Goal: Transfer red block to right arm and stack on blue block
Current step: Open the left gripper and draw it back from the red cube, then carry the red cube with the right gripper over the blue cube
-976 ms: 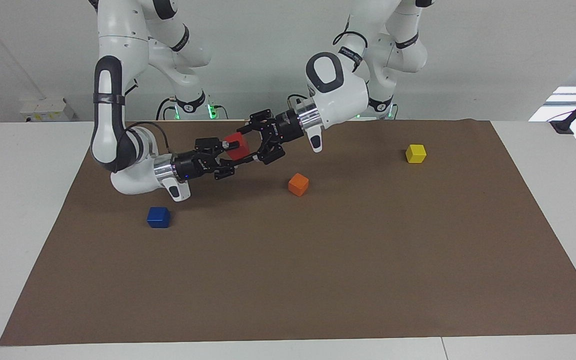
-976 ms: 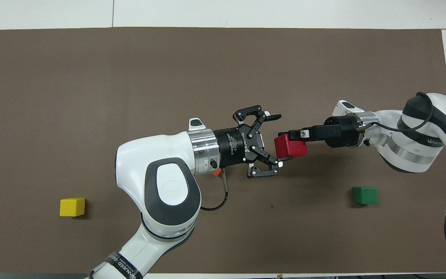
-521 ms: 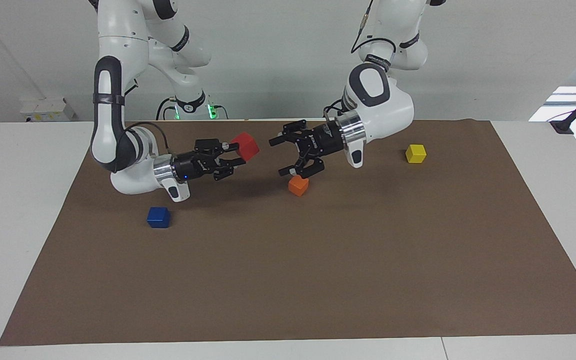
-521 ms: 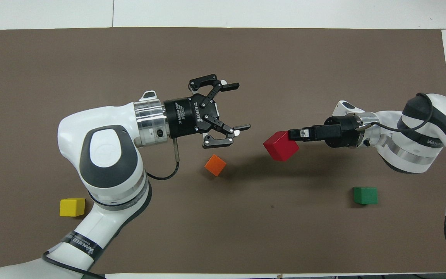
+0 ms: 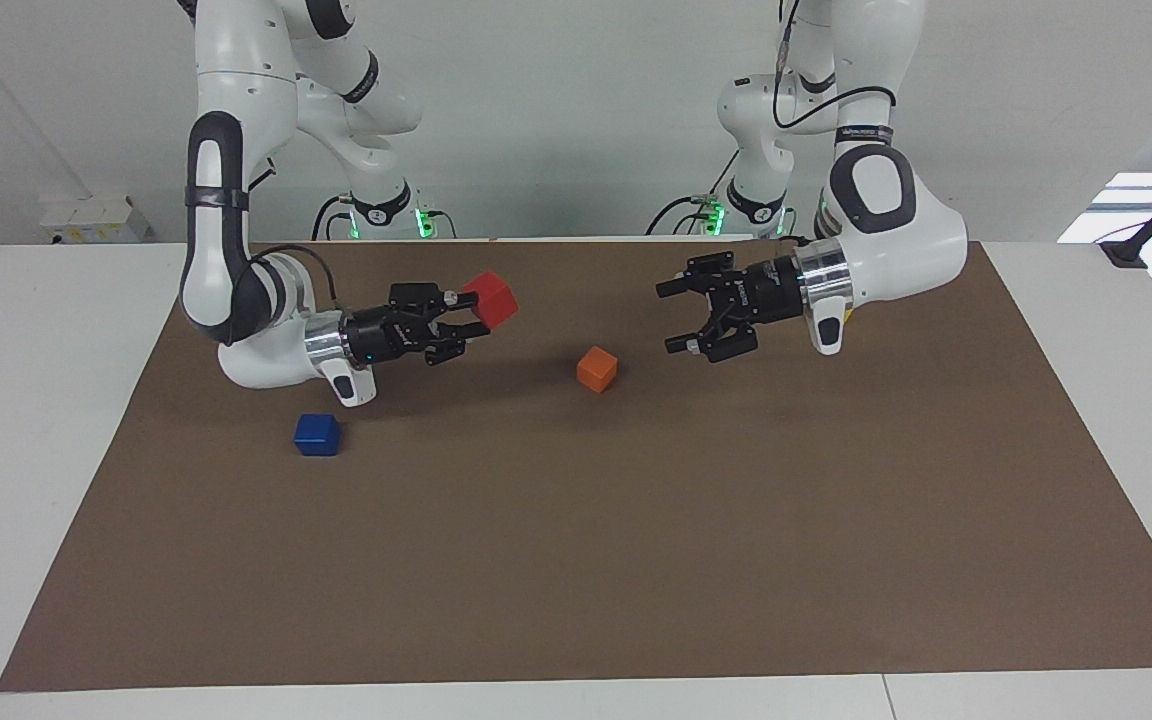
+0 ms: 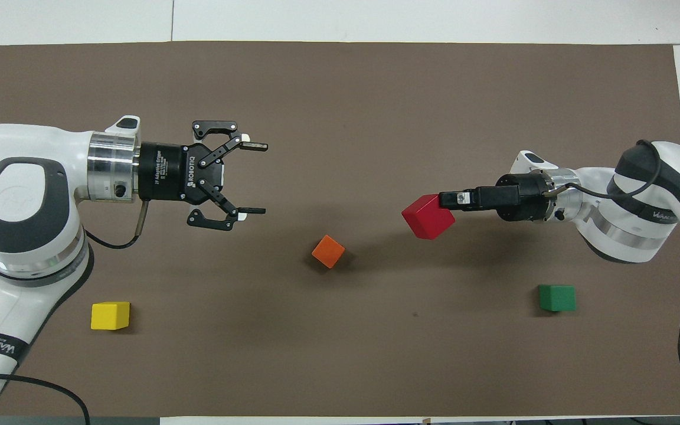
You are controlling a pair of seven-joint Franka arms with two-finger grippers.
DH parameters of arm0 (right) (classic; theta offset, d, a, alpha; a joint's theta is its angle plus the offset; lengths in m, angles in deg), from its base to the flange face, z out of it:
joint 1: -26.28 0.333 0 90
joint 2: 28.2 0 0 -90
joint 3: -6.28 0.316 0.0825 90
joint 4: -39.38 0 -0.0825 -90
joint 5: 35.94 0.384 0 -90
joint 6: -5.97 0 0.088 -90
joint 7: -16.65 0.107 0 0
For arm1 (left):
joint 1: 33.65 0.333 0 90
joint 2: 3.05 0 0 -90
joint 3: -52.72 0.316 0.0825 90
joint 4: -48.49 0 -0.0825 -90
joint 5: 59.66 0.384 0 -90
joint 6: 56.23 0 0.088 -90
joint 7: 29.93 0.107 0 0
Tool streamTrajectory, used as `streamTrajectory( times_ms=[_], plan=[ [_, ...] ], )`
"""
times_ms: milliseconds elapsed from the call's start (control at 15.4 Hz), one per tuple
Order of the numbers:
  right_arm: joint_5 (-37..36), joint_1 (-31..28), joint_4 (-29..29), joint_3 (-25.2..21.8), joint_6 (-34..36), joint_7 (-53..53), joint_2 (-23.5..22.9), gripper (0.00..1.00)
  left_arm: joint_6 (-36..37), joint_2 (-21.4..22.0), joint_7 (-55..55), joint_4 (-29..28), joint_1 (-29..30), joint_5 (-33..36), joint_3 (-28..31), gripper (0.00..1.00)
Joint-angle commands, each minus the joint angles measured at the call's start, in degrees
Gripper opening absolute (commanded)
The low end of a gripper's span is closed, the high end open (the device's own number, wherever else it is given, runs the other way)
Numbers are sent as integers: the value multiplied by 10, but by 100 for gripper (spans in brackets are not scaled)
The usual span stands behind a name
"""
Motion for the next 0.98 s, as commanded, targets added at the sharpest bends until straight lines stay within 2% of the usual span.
streamTrajectory(
  times_ms=[0,195,391,651,911],
  plan=[
    [-18,-5,26,1,-39,33,5,0,44,13,37,-3,36,55,-5,100],
    [-55,-8,65,-1,-83,89,15,0,86,6,86,17,71,129,-4,100],
    [-138,-13,115,-2,-140,185,36,0,135,2,187,42,96,239,-4,100],
    [-286,-26,220,-2,-165,292,33,0,117,11,358,45,93,445,-4,100],
    [-457,-20,288,-1,-210,399,25,0,110,24,390,50,93,558,-4,100]
  ],
)
